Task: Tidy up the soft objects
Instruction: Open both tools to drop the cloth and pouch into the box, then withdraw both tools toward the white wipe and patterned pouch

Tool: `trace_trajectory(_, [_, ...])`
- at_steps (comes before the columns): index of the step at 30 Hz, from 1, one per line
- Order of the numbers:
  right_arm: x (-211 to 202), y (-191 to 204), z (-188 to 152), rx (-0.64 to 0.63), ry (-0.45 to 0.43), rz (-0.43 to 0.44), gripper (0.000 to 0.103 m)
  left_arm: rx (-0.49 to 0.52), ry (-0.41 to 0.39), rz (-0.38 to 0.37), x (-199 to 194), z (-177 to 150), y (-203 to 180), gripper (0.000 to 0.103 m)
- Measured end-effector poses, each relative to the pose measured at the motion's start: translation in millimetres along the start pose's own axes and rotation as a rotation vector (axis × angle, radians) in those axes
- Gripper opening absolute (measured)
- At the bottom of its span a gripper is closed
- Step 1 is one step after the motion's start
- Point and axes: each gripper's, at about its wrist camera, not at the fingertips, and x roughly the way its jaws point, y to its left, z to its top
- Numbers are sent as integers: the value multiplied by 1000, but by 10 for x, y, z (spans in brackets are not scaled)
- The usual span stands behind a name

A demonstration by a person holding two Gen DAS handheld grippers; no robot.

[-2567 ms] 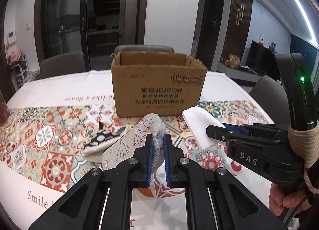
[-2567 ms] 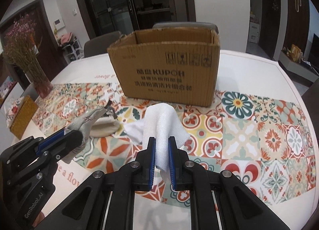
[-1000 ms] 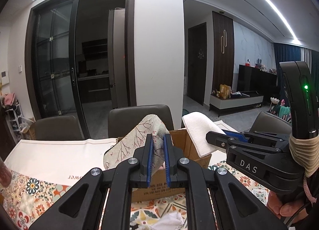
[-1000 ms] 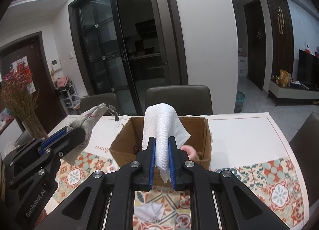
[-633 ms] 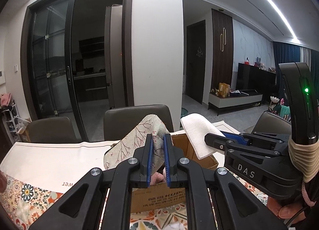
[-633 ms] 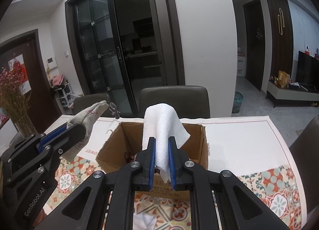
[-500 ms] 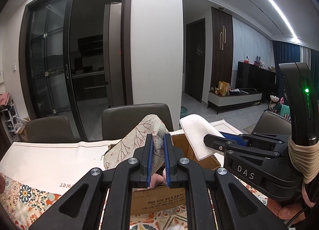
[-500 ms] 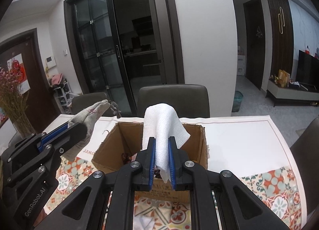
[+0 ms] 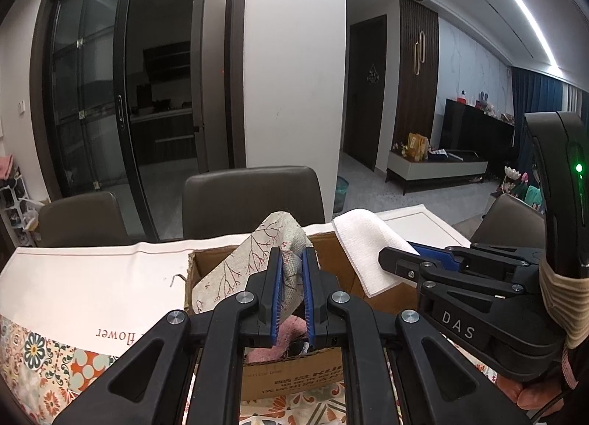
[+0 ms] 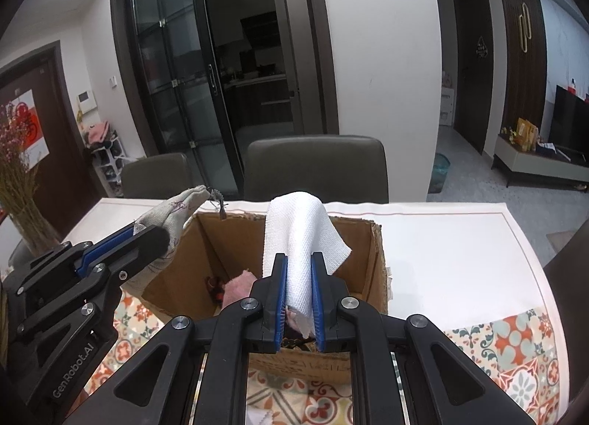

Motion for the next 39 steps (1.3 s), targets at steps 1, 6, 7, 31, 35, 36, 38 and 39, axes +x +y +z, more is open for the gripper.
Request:
trace_trajectory(1, [44, -9, -3, 1, 10, 1, 13, 2, 7, 0, 31, -1, 0, 12])
trace_trajectory(6, [199, -29, -10, 11, 44, 3, 13, 11, 35, -4, 151, -32, -13, 13])
trace_trajectory(7, [221, -39, -11, 10, 50, 2, 13, 12, 39, -6, 166, -41, -17, 13])
trace_trajectory(31, [42, 39, -56, 62, 54, 8, 40, -43, 47, 76, -258, -86, 196, 30])
trace_trajectory(35, [-99, 175, -81, 54, 33, 33, 51, -30, 34, 100, -474, -147, 246, 31])
trace_trajectory(36, [-141, 219, -89, 48, 29, 38, 51, -31, 33, 108, -534, -167, 259, 31])
trace_trajectory(38, [-193, 284, -104, 44, 26, 45, 51, -34, 28, 115, -642, -204, 283, 31])
trace_trajectory(39, [-208, 298, -106, 43, 28, 49, 51, -33, 26, 121, -677, -217, 288, 32])
